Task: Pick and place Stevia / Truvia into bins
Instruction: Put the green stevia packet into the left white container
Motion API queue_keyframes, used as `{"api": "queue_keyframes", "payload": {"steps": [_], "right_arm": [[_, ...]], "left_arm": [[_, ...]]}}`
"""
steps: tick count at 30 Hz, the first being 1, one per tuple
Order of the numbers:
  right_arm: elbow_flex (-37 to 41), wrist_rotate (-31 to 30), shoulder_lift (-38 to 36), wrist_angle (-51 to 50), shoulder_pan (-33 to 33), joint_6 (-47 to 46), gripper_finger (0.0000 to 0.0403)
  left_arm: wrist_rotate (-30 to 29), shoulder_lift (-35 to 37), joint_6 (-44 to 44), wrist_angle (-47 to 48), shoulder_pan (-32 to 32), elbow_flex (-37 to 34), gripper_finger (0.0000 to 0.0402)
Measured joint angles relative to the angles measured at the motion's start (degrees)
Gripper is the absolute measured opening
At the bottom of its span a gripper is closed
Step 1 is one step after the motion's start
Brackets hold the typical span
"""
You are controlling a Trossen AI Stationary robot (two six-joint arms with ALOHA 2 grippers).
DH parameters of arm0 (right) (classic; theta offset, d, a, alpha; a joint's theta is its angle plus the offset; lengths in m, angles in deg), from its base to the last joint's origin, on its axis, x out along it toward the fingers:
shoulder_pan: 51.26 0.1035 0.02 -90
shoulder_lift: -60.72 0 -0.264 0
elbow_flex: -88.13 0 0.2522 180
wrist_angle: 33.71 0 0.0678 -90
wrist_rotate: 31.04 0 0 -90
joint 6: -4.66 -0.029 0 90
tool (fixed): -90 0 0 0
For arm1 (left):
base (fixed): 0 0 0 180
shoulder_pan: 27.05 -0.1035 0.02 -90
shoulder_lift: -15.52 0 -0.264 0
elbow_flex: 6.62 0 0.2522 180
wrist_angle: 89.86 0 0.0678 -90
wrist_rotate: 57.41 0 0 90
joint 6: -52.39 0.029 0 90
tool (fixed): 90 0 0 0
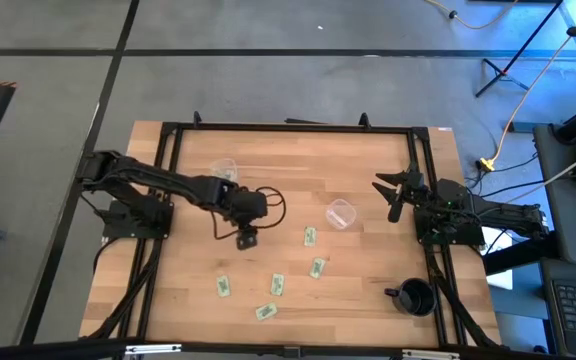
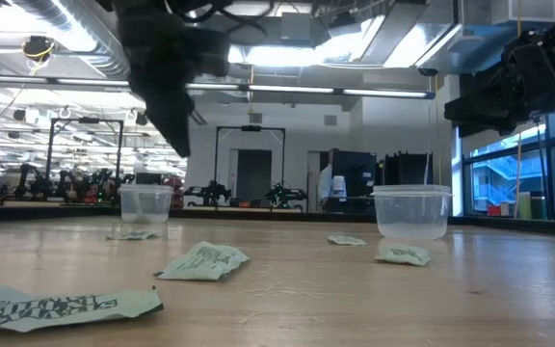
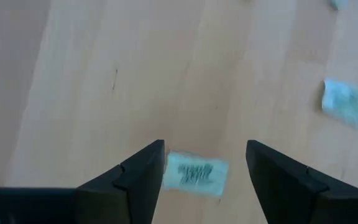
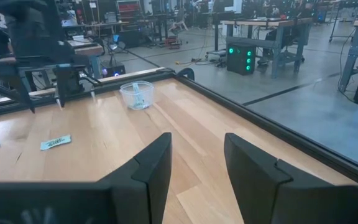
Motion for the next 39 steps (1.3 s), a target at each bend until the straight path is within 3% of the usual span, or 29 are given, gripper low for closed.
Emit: {"api": "queue_keyframes", "payload": {"steps": [16, 28, 39], "right_arm": [[0.0, 0.0, 0.2, -0.1, 0.0, 0.6, 0.0152], [0.0, 0.0, 0.2, -0.1, 0.0, 2.1, 0.0152], [0.0, 0.0, 0.2, -0.1, 0.0, 3.4, 0.0152]], "left_arm": [[3.0, -12.1, -28.2, 0.7, 0.6, 0.0, 0.0222], [4.9, -12.7, -31.1, 8.9, -1.6, 0.0, 0.0221], [5.8, -12.7, -32.3, 7.2, -1.5, 0.0, 0.0221]]}}
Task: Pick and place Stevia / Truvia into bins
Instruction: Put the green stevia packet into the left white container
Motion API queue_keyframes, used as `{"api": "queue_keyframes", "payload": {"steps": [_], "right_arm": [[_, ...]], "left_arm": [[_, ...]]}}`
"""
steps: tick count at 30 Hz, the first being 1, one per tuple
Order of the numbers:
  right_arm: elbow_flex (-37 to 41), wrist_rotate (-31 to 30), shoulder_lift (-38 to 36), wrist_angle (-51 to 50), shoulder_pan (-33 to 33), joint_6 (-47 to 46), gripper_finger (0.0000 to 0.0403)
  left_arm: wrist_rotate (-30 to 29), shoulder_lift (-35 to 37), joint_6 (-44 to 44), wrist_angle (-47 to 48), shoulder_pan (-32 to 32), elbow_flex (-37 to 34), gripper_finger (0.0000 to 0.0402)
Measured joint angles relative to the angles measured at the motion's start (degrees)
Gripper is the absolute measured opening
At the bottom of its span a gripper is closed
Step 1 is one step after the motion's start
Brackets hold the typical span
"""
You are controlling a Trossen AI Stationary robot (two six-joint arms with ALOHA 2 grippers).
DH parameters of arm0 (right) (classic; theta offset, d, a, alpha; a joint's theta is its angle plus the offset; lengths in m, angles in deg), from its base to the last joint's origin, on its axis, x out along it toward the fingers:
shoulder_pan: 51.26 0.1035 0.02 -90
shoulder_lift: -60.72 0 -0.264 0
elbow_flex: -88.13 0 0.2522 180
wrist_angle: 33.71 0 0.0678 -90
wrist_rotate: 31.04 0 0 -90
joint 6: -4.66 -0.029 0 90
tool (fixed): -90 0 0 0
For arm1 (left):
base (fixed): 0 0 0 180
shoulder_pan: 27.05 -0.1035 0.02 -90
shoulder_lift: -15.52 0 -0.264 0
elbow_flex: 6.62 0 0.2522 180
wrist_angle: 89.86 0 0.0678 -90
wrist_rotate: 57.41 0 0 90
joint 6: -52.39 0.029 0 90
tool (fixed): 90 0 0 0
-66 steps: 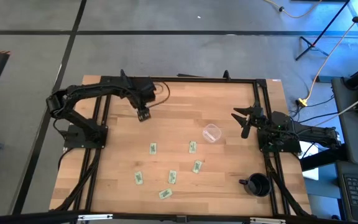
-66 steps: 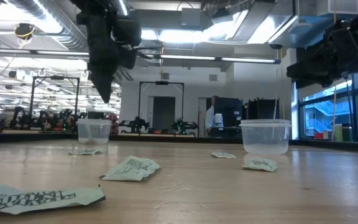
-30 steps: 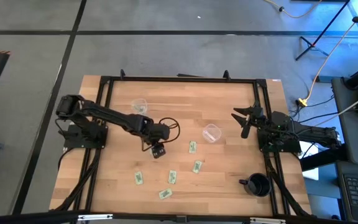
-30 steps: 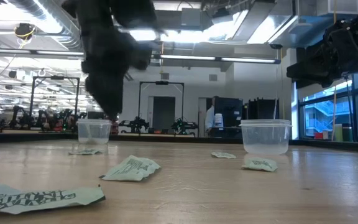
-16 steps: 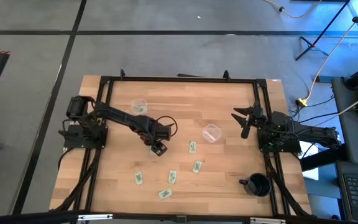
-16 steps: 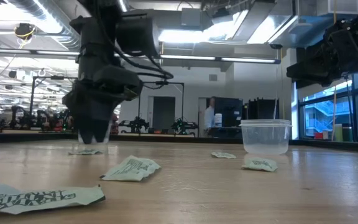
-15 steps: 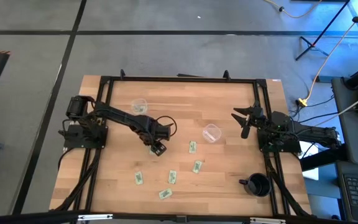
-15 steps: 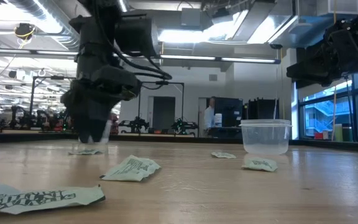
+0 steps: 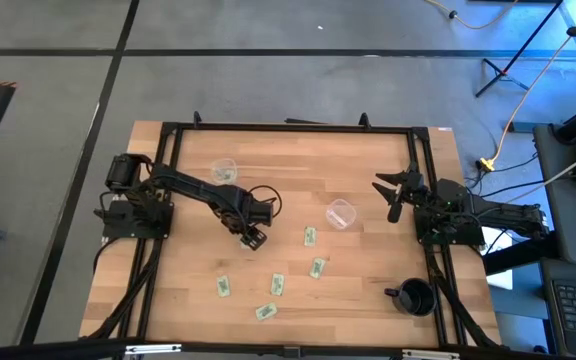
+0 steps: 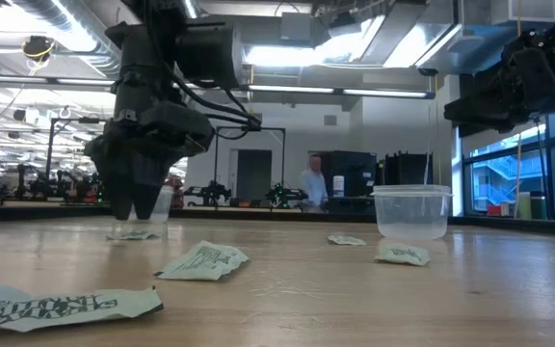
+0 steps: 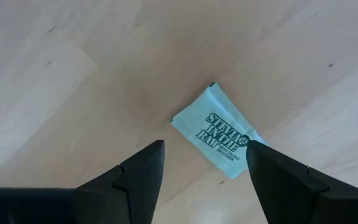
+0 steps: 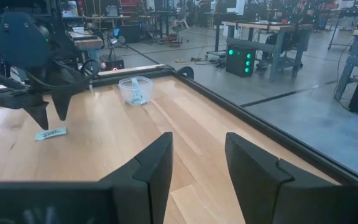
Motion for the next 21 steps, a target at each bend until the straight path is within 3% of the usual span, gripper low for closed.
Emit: {"api": "queue_keyframes", "payload": {"steps": [21], "right_arm": [[0.0, 0.0, 0.0, 0.0, 0.0, -0.1, 0.0152]], "left_arm": [[1.0, 0.0, 3.1, -1.5, 0.0, 0.0, 0.0221]]}}
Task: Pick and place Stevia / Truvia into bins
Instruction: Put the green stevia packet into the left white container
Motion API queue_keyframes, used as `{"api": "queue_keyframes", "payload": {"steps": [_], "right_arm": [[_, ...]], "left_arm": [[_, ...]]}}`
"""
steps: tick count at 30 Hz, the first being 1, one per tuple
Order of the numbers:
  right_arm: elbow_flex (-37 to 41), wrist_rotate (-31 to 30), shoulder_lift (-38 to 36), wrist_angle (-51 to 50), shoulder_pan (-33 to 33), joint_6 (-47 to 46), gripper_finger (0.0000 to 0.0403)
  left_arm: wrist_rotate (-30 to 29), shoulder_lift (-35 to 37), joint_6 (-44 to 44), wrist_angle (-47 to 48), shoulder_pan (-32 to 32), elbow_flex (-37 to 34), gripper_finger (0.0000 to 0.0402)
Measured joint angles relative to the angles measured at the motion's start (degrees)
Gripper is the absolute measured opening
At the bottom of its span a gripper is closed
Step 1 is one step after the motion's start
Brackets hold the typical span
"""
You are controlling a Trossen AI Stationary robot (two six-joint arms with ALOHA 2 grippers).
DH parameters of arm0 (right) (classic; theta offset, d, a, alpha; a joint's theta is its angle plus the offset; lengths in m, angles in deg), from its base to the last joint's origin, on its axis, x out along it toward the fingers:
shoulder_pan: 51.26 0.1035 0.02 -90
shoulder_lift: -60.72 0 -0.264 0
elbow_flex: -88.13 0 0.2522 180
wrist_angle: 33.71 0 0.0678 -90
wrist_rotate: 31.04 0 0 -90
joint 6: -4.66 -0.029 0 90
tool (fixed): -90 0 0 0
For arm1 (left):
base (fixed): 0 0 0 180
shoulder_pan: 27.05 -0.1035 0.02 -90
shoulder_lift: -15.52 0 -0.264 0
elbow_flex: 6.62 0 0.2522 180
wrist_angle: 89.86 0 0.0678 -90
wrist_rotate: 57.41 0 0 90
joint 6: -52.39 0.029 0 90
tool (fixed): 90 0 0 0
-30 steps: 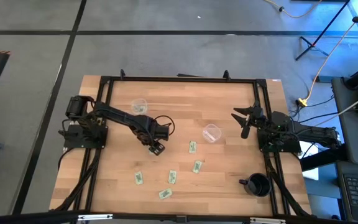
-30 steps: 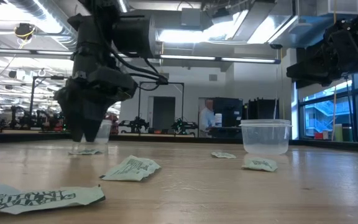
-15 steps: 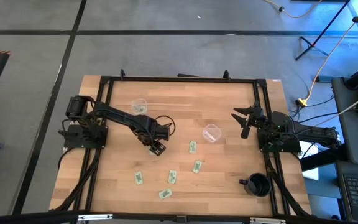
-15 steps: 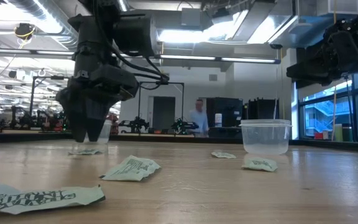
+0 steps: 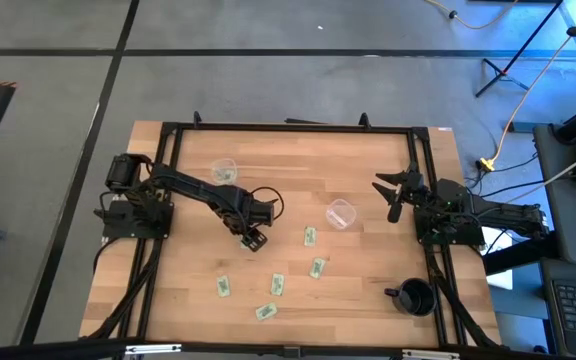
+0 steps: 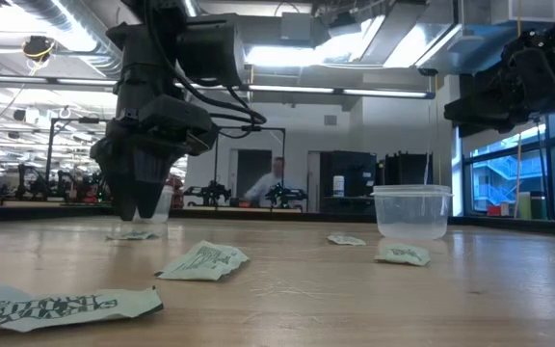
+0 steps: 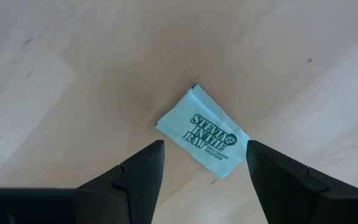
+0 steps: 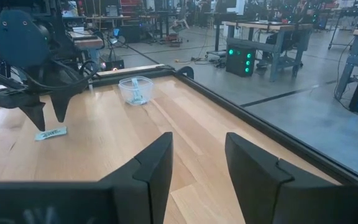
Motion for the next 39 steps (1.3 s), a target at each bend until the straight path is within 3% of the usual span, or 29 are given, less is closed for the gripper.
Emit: {"api": "queue_keyframes", "payload": {"steps": [9, 21, 39], "right_arm": [[0.0, 0.0, 0.0, 0.0, 0.0, 0.0, 0.0152], [0.0, 0.0, 0.0, 0.0, 0.0, 0.0, 0.0152], [0.0, 0.0, 0.0, 0.0, 0.0, 0.0, 0.0152]], "left_arm": [[-1.1, 0.0, -1.8, 0.0, -0.6, 0.0, 0.0228], [2.4, 0.0, -2.2, 0.0, -0.5, 0.0, 0.0305], [-0.3, 0.0, -3.3, -1.3, -0.5, 0.0, 0.0308]]}}
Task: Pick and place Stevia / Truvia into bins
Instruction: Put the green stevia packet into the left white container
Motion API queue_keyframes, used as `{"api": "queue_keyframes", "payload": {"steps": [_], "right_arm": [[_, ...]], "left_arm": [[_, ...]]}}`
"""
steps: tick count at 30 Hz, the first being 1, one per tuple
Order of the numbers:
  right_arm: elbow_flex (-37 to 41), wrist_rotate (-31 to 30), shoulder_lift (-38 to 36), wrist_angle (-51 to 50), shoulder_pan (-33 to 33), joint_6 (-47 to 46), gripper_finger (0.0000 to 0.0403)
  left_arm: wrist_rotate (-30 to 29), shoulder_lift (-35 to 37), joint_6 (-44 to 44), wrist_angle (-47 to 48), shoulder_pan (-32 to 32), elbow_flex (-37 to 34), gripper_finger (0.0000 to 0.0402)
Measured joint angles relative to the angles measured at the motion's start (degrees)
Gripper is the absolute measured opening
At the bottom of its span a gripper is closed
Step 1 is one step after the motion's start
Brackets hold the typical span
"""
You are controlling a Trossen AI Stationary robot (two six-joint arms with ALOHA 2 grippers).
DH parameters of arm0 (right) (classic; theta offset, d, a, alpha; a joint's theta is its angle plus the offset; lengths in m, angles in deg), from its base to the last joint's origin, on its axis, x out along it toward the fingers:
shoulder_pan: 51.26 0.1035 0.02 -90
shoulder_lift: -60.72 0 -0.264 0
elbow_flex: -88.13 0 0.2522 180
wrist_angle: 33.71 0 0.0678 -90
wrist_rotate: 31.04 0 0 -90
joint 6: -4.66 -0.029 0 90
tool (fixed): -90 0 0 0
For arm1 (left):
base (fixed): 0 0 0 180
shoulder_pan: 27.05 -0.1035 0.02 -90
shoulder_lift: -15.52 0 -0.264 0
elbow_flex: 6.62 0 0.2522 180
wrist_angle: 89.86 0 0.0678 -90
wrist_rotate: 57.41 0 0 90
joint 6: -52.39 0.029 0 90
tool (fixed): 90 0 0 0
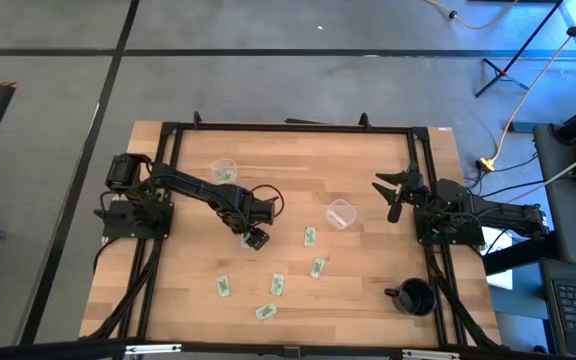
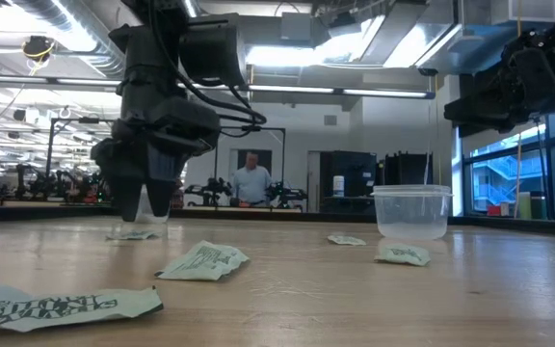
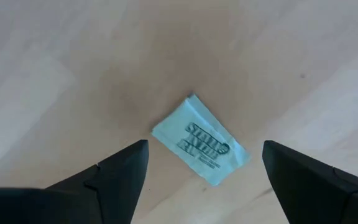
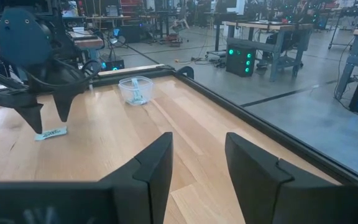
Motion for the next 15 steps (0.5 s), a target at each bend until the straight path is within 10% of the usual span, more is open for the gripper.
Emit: {"api": "queue_keyframes", "payload": {"steps": [15], "right_arm": [[0.0, 0.0, 0.0, 0.0, 0.0, 0.0, 0.0152]], "left_arm": [[-3.8, -0.3, -9.9, 0.1, 1.0, 0.0, 0.0308]]}}
